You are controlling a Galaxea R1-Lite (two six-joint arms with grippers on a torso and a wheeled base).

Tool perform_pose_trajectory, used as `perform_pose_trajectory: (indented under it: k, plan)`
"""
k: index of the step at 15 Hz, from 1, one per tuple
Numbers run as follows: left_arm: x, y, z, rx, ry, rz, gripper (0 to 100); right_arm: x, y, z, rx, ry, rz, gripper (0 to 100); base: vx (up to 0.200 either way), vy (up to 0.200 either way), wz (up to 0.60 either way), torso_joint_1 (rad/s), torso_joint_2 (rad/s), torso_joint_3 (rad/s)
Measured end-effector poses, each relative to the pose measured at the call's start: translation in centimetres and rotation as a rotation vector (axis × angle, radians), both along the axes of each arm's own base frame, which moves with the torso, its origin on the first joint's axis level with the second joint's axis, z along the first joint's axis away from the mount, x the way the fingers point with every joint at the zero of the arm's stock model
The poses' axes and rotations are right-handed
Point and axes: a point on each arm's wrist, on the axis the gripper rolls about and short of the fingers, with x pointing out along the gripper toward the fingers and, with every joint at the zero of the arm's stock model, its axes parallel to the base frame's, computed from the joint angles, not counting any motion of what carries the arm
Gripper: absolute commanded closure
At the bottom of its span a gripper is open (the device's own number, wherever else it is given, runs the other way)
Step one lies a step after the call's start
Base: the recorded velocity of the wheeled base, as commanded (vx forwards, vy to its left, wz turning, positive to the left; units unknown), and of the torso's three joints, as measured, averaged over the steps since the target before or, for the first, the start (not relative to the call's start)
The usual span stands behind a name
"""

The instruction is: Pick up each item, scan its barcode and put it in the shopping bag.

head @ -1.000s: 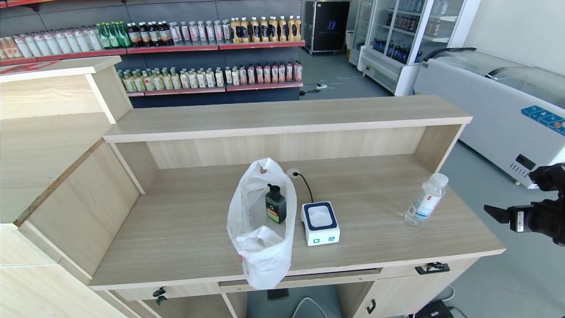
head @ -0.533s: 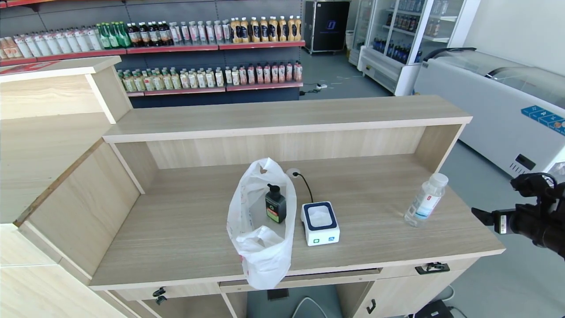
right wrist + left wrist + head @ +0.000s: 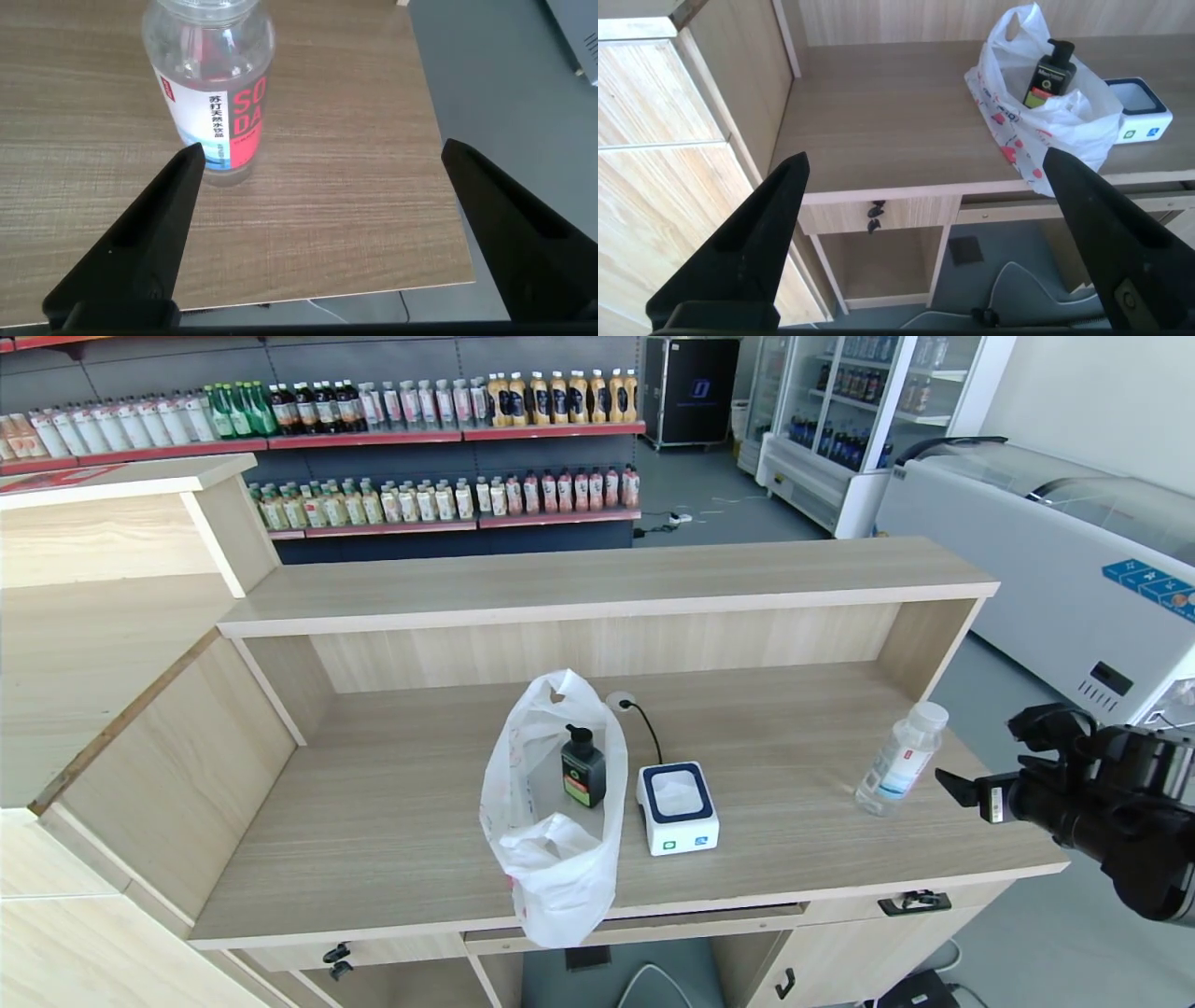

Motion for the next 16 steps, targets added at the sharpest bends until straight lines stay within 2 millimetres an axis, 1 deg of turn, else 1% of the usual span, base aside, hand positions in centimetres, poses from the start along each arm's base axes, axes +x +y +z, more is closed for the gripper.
perform_pose_trajectory:
  k: [7, 12, 16]
  plan:
    - [0.0, 0.0, 0.0, 0.0, 0.0, 0.0, 0, 1.7, 1.0, -1.9, -0.001, 0.01, 0.043, 0, 0.0, 0.0, 0.0, 0.0, 0.0, 0.0]
    - [0.0, 0.0, 0.0, 0.0, 0.0, 0.0, 0, 2.8, 2.3, -2.3, -0.005, -0.031, 0.084, 0, 0.0, 0.0, 0.0, 0.0, 0.0, 0.0]
    - [0.0, 0.0, 0.0, 0.0, 0.0, 0.0, 0, 3.4, 2.7, -3.2, -0.008, -0.021, 0.098, 0, 0.0, 0.0, 0.0, 0.0, 0.0, 0.0]
